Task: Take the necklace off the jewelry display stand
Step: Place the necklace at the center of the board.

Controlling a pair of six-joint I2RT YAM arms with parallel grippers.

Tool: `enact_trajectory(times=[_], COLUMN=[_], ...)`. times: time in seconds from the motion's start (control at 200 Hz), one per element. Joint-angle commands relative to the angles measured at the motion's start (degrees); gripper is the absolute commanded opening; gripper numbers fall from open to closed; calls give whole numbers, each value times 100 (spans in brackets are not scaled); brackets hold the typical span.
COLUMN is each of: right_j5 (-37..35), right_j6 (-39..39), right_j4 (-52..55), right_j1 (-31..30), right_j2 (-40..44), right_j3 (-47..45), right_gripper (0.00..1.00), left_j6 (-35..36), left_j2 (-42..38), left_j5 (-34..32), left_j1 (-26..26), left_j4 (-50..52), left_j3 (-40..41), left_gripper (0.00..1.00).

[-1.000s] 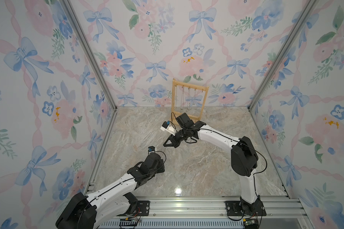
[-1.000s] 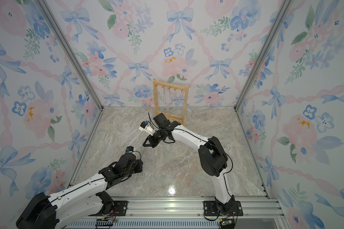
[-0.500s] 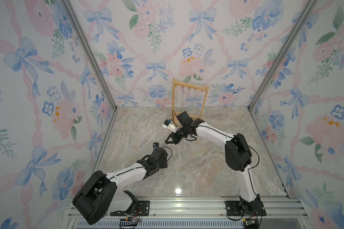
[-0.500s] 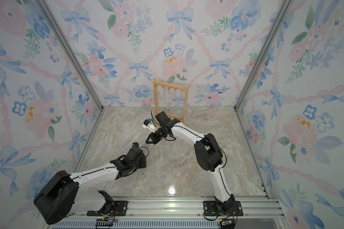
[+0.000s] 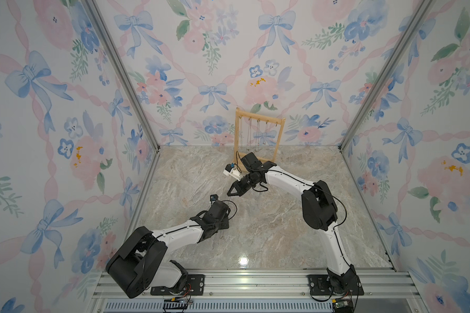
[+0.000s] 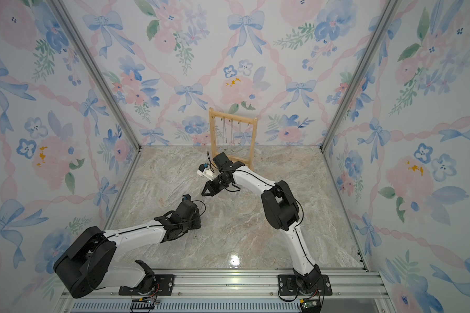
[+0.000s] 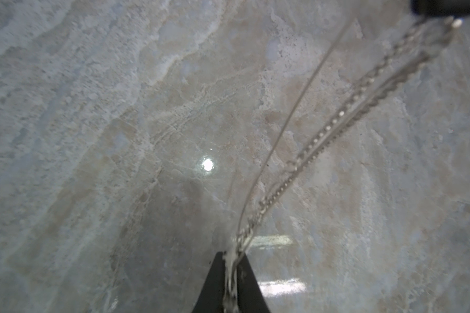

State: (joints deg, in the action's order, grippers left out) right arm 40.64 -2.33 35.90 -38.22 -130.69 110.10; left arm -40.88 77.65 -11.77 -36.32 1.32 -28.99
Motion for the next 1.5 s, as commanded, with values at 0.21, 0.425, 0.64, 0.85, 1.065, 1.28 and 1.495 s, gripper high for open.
enact_trajectory(times=[0.21, 0.425, 0.64, 0.85, 1.065, 1.28, 1.495], right_j5=[-106, -213, -324, -410, -481, -590, -706], right_j6=[80, 104, 155, 195, 233, 240, 246], right_j4=[266, 330, 321, 332, 339, 437, 602], right_j1=[60, 69, 121, 157, 202, 210, 218], right_j2=[-252, -343, -401, -447, -546, -692, -897], right_j3=[248, 353, 381, 415, 494, 638, 889], right_gripper=[0, 0, 0, 0, 0, 0, 0], left_j6=[61, 116, 16, -62, -64, -182, -187], left_j2=[-115, -165, 213, 645, 610, 452, 334], left_j5=[-128, 35, 324, 363, 189, 174, -31], left_j1=[42, -7, -60, -90, -87, -95, -79], left_j4=[-7, -79, -375, -608, -616, -659, -672], left_j3=[-1, -161, -354, -467, -340, -120, 11], left_gripper=[32, 35, 21, 15, 13, 12, 13])
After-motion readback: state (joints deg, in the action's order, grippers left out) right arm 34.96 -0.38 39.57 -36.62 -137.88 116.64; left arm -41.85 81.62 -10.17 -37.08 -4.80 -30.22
